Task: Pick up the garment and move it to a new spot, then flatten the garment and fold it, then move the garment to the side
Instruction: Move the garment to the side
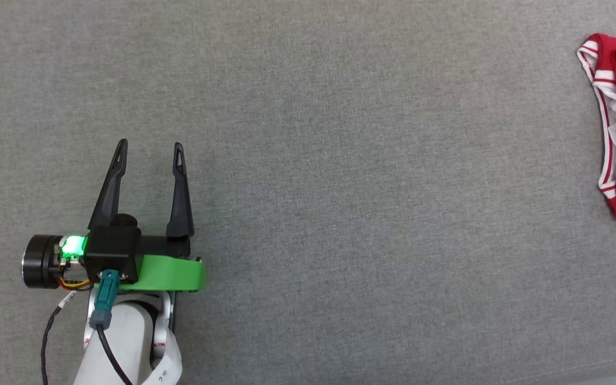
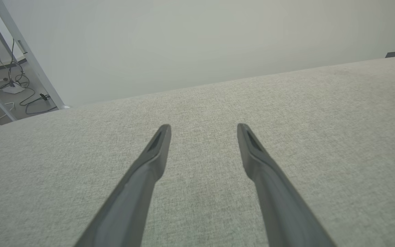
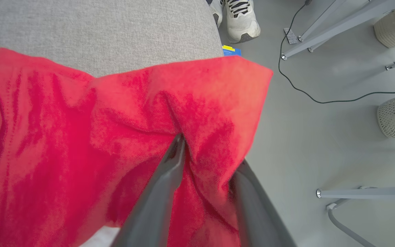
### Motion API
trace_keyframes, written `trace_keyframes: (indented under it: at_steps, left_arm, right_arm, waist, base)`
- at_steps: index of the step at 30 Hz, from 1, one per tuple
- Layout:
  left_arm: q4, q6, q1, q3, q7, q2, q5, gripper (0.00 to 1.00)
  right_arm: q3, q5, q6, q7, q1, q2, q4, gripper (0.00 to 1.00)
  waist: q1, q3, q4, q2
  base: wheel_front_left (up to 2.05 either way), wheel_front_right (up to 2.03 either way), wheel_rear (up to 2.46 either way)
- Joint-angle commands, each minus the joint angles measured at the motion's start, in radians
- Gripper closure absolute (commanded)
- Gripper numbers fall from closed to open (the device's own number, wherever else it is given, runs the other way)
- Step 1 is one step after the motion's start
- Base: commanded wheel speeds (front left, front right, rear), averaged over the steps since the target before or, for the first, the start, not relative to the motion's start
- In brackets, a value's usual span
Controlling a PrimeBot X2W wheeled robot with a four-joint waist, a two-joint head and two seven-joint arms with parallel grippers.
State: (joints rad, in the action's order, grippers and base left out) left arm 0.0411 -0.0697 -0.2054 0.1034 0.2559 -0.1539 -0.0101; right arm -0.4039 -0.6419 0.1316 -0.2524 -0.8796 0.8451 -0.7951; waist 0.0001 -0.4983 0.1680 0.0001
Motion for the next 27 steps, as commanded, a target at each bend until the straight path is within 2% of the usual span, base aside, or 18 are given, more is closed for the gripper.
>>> trace_keyframes:
  at_steps: [1, 8, 12, 15, 20, 23, 27]
  left_arm:
    - [-0.003, -0.008, 0.001, -0.001, 0.006, 0.003, -0.006, 0.0]
    - [-0.02, -0.022, 0.055, -0.006, 0.006, 0.022, -0.026, 0.0]
    - [-0.031, -0.023, 0.094, -0.014, 0.006, 0.028, -0.039, 0.0]
    - [-0.038, -0.022, 0.117, -0.022, 0.006, 0.033, -0.049, 0.0]
    - [-0.042, -0.027, 0.144, -0.028, 0.006, 0.041, -0.05, 0.0]
    - [-0.045, -0.025, 0.16, -0.027, 0.006, 0.045, -0.051, 0.0]
    - [-0.047, -0.023, 0.181, -0.028, 0.006, 0.049, -0.053, 0.0]
  right_arm:
    - [0.005, 0.013, -0.001, 0.03, -0.009, -0.002, -0.008, 0.0]
    - [0.032, 0.098, -0.001, 0.256, 0.02, -0.022, 0.028, 0.0]
    - [0.092, 0.153, -0.001, 0.38, 0.052, -0.074, 0.075, 0.0]
    - [0.152, 0.202, -0.001, 0.454, 0.095, -0.133, 0.129, 0.0]
    - [0.267, 0.281, -0.001, 0.506, 0.188, -0.247, 0.264, 0.0]
    - [0.335, 0.324, -0.001, 0.513, 0.276, -0.343, 0.389, 0.0]
    - [0.372, 0.378, -0.001, 0.514, 0.42, -0.474, 0.568, 0.0]
  waist:
    - [-0.0001, 0.041, -0.01, -0.0001]
    - [-0.0001, 0.156, -0.038, -0.0001]
    - [-0.0001, 0.214, -0.053, -0.0001]
    - [-0.0001, 0.25, -0.067, -0.0001]
    - [-0.0001, 0.298, -0.091, -0.0001]
    - [-0.0001, 0.328, -0.109, -0.0001]
    - [-0.0001, 0.361, -0.13, -0.0001]
  base:
    - [0.0, 0.0, 0.0]
    - [0.0, 0.0, 0.0]
    - [0.0, 0.0, 0.0]
    - [0.0, 0.0, 0.0]
    - [0.0, 0.0, 0.0]
    - [0.0, 0.0, 0.0]
    - [0.0, 0.0, 0.0]
